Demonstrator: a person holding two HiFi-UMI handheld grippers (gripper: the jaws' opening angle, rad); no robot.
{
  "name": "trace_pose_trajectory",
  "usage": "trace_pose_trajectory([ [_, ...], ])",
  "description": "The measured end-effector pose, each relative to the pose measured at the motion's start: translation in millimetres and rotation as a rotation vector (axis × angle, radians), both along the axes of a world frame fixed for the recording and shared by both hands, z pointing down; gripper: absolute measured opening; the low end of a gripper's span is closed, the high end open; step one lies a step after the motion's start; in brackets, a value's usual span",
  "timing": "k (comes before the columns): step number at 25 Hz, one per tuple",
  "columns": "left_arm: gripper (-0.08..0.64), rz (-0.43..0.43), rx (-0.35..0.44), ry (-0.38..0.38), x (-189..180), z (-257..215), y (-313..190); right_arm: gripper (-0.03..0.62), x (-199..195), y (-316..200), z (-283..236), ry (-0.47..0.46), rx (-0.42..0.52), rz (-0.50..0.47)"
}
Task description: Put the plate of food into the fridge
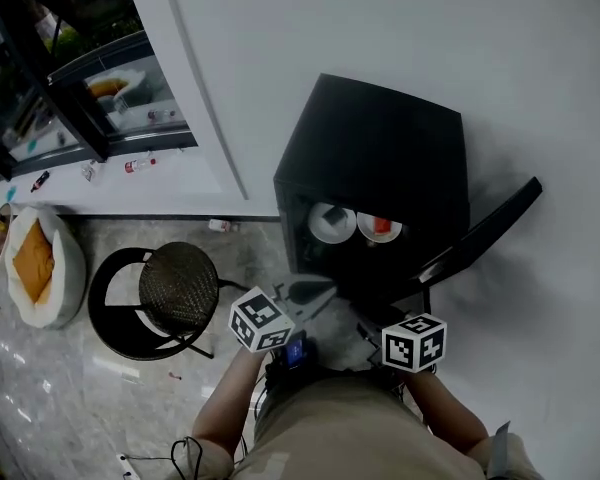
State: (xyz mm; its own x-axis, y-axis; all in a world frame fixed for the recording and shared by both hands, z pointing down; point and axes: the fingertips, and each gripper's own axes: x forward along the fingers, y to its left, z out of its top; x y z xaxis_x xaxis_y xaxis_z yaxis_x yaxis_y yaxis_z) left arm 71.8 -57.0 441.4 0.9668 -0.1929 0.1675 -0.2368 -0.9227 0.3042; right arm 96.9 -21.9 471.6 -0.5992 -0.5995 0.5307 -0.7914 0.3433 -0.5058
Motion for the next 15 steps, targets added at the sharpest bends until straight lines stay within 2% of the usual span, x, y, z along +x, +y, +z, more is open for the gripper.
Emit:
trace_pose_trajectory([
  [8, 0.009, -0.037, 0.052, -0.024, 31.6, -21.2, 27.1, 0.028, 39.7, 18.7, -12.4, -0.008, 0.062, 0.012],
  [15, 0.009, -0.071, 0.136, -0.027, 44.2, -49.8, 52.4, 0.028, 58.5, 37.0, -25.0, 0.011, 0.137, 0.011],
])
